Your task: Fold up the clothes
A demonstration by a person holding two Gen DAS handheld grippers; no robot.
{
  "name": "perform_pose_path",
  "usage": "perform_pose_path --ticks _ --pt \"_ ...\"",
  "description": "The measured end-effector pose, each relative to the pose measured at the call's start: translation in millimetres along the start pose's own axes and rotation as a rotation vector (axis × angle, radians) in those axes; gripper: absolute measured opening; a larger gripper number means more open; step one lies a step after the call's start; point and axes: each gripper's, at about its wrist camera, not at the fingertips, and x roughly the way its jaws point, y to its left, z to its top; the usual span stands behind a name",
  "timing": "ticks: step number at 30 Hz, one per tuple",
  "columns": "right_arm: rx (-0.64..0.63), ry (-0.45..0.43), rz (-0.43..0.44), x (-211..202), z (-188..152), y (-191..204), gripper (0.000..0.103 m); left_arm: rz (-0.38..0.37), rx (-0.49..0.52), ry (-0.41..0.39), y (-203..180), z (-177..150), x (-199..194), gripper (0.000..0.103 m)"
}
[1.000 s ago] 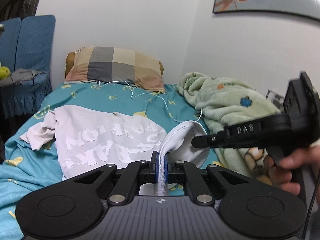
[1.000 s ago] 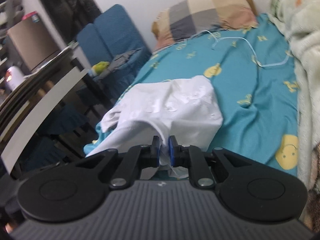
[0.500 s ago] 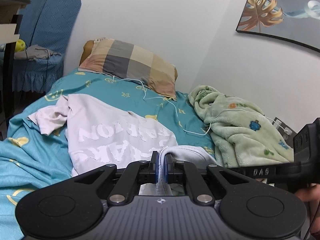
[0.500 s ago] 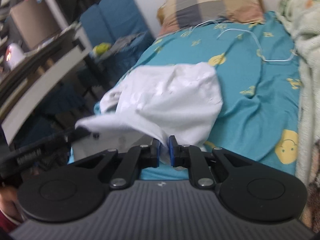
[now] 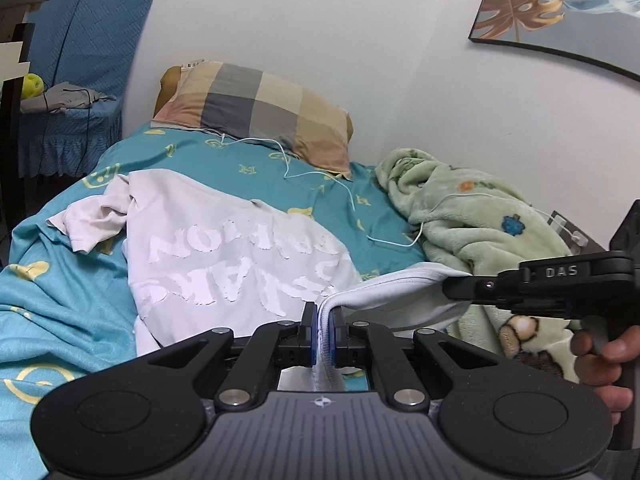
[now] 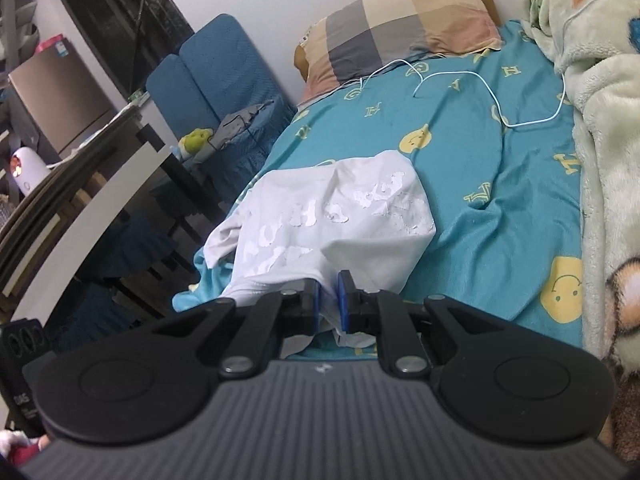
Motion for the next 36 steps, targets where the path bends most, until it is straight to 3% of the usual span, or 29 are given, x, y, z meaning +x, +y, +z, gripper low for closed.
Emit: perform_pose_path --ticks 7,13,18,24,27,30,32,36 --pt "-0.038 0.003 -0.003 -6.4 0.1 4.6 0.013 0.036 0.034 0.019 -3.7 -2.7 5.1 0.006" --pt "-0.035 0.008 0.022 -12.8 2.0 1.8 0.014 0.027 -0.009 0.007 -2.6 0.3 2.4 0.006" --pt "-0.105 0.019 0.033 -22.3 5.6 4.1 0.014 -0.051 -0.064 -0.071 -2.1 6.9 -12.3 0.006" --pt "-0.178 -0.036 0.112 -44.7 12.0 8.0 0.015 -0.125 -0.126 -0.123 -4.2 15.1 -27.8 0.006" --pt "-0.243 0.01 0.145 -34.1 5.3 19.6 0.016 -0.156 -0.148 -0.131 -3.8 17.2 -31.6 0.006" --pt "-0.344 0.079 0.188 -16.0 -8.7 40.5 0.029 -0.17 -0.159 -0.129 -2.1 17.9 -32.8 0.006" --pt "-0.414 0.087 0.189 -7.4 -19.2 55.5 0.049 -0.171 -0.17 -0.125 -0.5 18.1 -32.4 0.006" --pt "-0.48 0.052 0.127 12.3 -32.4 71.8 0.052 -0.179 -0.196 -0.126 4.3 18.5 -32.6 0.006"
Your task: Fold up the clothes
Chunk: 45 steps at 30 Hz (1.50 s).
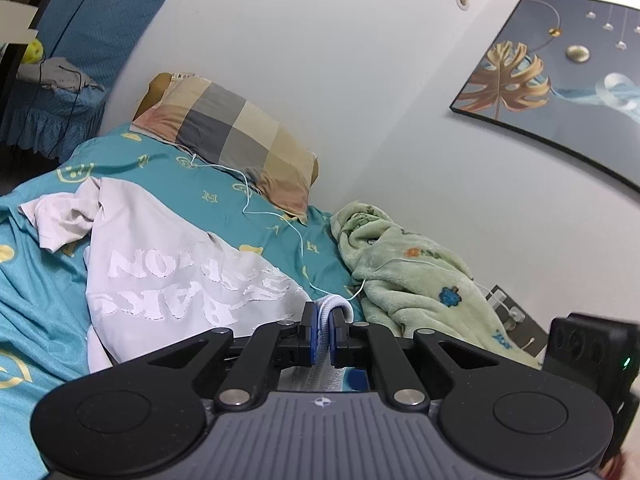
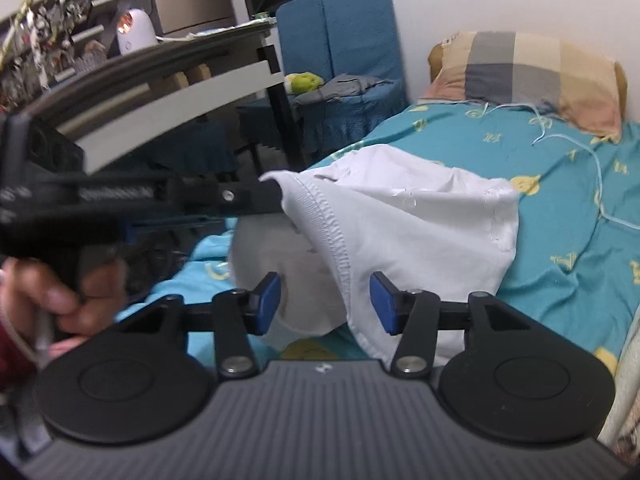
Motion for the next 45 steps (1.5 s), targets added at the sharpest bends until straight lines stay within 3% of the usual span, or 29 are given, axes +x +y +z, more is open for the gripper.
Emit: perform_pose_path --ticks 4,6,8,9,11,16,21,25,31,35,40,42,45 --pt "0.014 0.019 -0.132 27.4 -4.4 -8.5 0.051 0.017 -0.01 -0.002 4.5 2.1 -0.3 0.006" --pt "0.067 0.033 -0.146 31.9 -5.4 -19.3 0.048 0.047 -0.008 0.009 7.4 2.0 1.4 0.006" --pt "0.146 0.038 -0.145 26.5 -5.2 -32.2 0.025 0.086 -0.004 0.039 11.4 0.6 6.8 0.006" --pt "0.187 0.039 -0.143 22.0 -4.9 -38.8 0.022 0.104 0.005 0.063 12.8 -1.1 11.4 0.006" --pt "0.254 0.03 -0.158 12.5 -3.8 -53.1 0.022 0.132 0.035 0.114 13.3 -6.0 22.0 0.006" --pt "0.434 0.07 -0.29 11.5 -16.1 -94.8 0.024 0.076 0.107 0.208 3.3 -25.0 48.8 0.006" --pt "0.579 0.077 -0.323 10.8 -28.5 -113.9 0.025 0.034 0.056 0.271 12.0 -35.8 70.6 0.006" --pt "0.556 0.091 -0.353 9.0 -29.1 -113.7 0.031 0.012 0.001 0.296 26.5 -31.9 87.4 0.006" --pt "0.595 0.079 -0.327 1.7 -29.7 -114.0 0.04 -0.034 -0.105 0.266 50.7 -2.6 110.9 0.006" --pt "0.476 -0.005 -0.369 -4.5 -16.3 -91.9 0.04 -0.039 -0.166 0.231 66.6 12.3 126.3 0.006" --pt "0.366 -0.13 -0.337 -2.8 -2.1 -69.2 0.039 -0.003 -0.283 0.221 100.2 13.8 136.3 0.006" --pt "0.35 -0.107 -0.294 7.5 -0.9 -62.3 0.037 0.001 -0.325 0.223 109.9 12.9 138.7 0.006" --pt "0.301 -0.022 -0.33 30.4 -6.3 -52.8 0.036 0.0 -0.359 0.224 117.5 13.2 142.0 0.006"
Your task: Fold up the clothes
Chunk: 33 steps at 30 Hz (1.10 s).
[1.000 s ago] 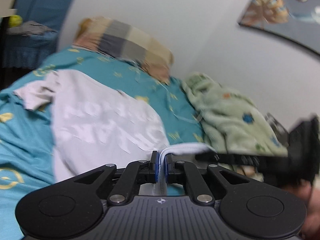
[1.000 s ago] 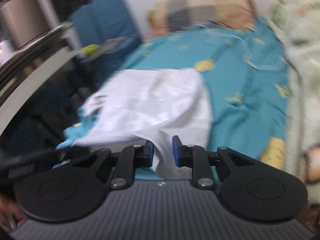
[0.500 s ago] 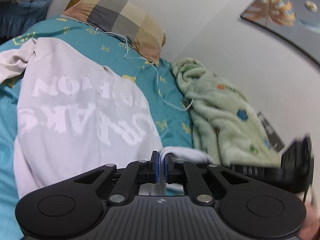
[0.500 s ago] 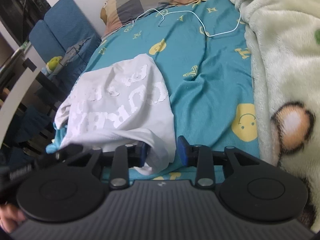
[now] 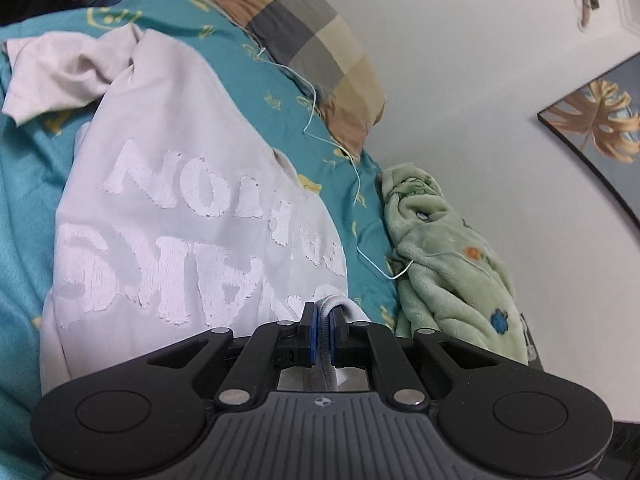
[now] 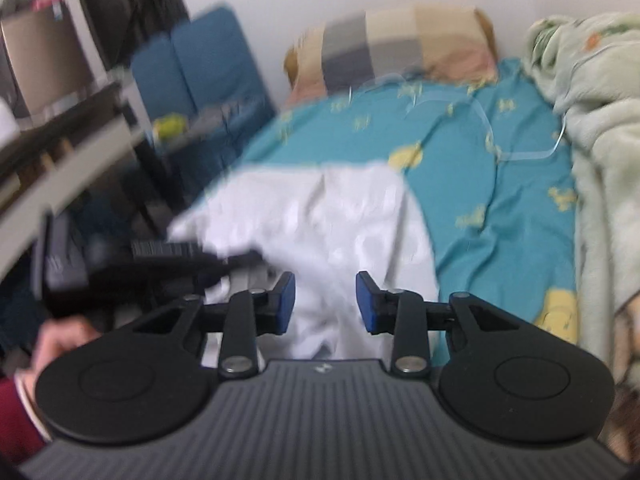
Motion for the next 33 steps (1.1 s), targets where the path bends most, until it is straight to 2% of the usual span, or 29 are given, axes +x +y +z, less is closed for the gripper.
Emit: perform_pose_path --ticks 3,5,8,10,12,14,22,26,28,30,33 --pt "-0.066 0.062 -0.053 18.0 -9.5 13.8 0.036 0.001 0.012 0.006 -1.0 1.7 3.6 0.006" --pt "-0.121 0.071 -0.116 25.5 -14.2 17.4 0.037 0.0 0.022 0.011 -2.4 1.0 4.8 0.006" --pt "-0.181 0.071 -0.161 28.2 -19.2 19.2 0.037 0.005 0.044 0.01 -5.4 -1.4 4.0 0.006" --pt "-0.214 0.035 -0.184 22.3 -19.3 22.2 0.037 0.002 0.046 0.005 -7.2 -2.5 1.9 0.006" --pt "-0.224 -0.026 -0.157 10.6 -17.3 25.3 0.037 -0.004 0.045 -0.001 -8.8 -3.7 -0.6 0.006" --pt "-0.237 -0.045 -0.118 7.3 -17.0 29.4 0.037 -0.014 0.049 -0.007 -12.0 -4.9 -4.1 0.006" --pt "-0.368 0.032 -0.104 42.5 -28.2 46.7 0.037 -0.075 0.099 0.003 -29.7 -13.8 -16.4 0.006" --pt "-0.459 0.062 -0.12 55.3 -36.5 54.7 0.037 -0.066 0.134 0.015 -34.5 -19.7 -17.0 0.006" --pt "-0.465 0.064 -0.137 54.1 -36.9 53.2 0.036 -0.064 0.136 0.015 -34.1 -20.6 -16.6 0.006" --pt "-0.413 0.069 -0.134 49.1 -32.0 46.0 0.035 -0.061 0.129 0.011 -32.3 -19.1 -16.4 0.006" --pt "-0.287 0.064 -0.112 33.7 -19.1 30.5 0.017 -0.058 0.117 0.008 -28.9 -17.0 -16.4 0.006"
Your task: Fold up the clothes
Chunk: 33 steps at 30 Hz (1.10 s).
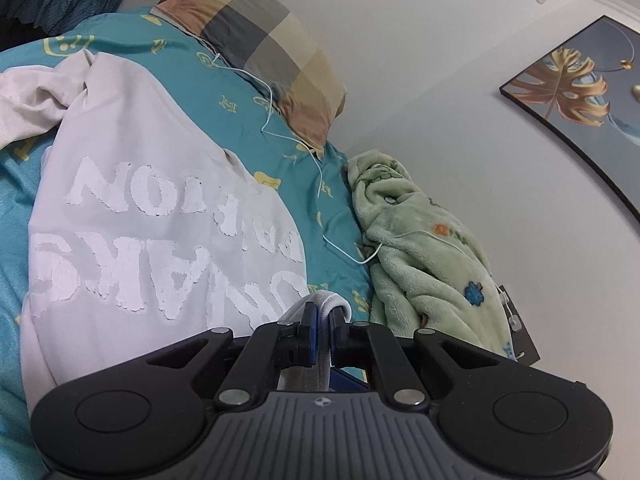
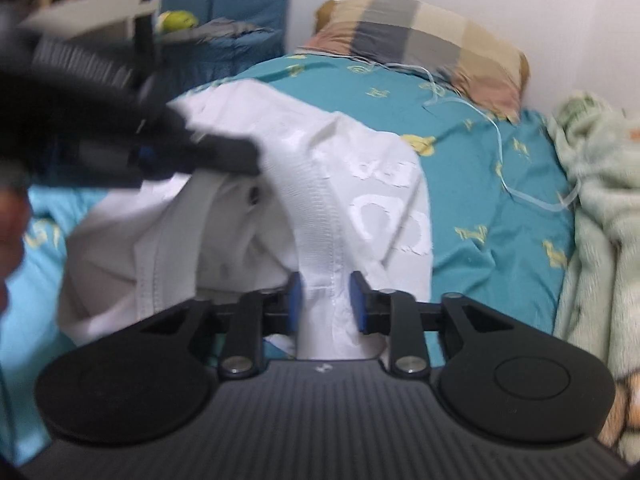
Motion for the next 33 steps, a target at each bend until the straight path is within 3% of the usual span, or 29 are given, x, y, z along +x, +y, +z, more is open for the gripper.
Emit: perform_pose_path --ticks 1,3,7,10,18,22,25,27,28,29,30,33 --pt "0.053 -0.007 0.013 -6.9 2.6 -7.7 0.012 0.0 -0.002 0.001 1.0 0.0 -0.1 0.006" --pt "0.147 -0.04 0.026 -23.1 5.9 -23.5 0.01 -0.005 -0.004 0.006 2.6 0.2 -0.3 0.006" --pt "0.268 -0.07 -0.011 -37.3 6.4 -54.4 0.009 -0.044 0.02 0.038 -4.2 -4.1 -0.4 0.006" --pt "0.326 -0.039 -0.024 -30.5 2.6 -69.2 0.011 -0.076 0.074 0.073 -18.4 -13.8 1.0 0.006" --pt "0.219 0.063 -0.023 -6.4 2.3 -47.7 0.014 -0.091 0.14 0.114 -33.8 -29.9 3.7 0.006" --pt "0.119 0.051 -0.038 -2.9 7.0 -34.2 0.033 -0.086 0.12 0.099 -30.3 -25.0 -0.6 0.006" --pt "0.086 0.026 -0.051 -1.5 10.7 -32.2 0.037 -0.093 0.112 0.088 -30.0 -21.8 -5.5 0.006" --pt "0.113 0.015 -0.015 2.0 12.9 -36.5 0.037 -0.098 0.115 0.084 -30.8 -20.8 -9.1 0.006" --pt "0.127 0.01 0.003 3.7 13.9 -38.6 0.034 -0.097 0.118 0.082 -31.0 -20.9 -10.9 0.006" --pt "0.141 0.004 0.021 5.5 15.0 -40.7 0.015 -0.091 0.123 0.081 -30.9 -21.3 -12.7 0.006" --pt "0.16 0.001 0.041 6.2 16.4 -43.2 0.008 -0.082 0.132 0.08 -31.1 -22.1 -14.4 0.006" --pt "0.237 -0.02 0.119 -4.3 21.6 -50.4 0.007 -0.031 0.195 0.072 -35.9 -27.3 -22.9 0.008"
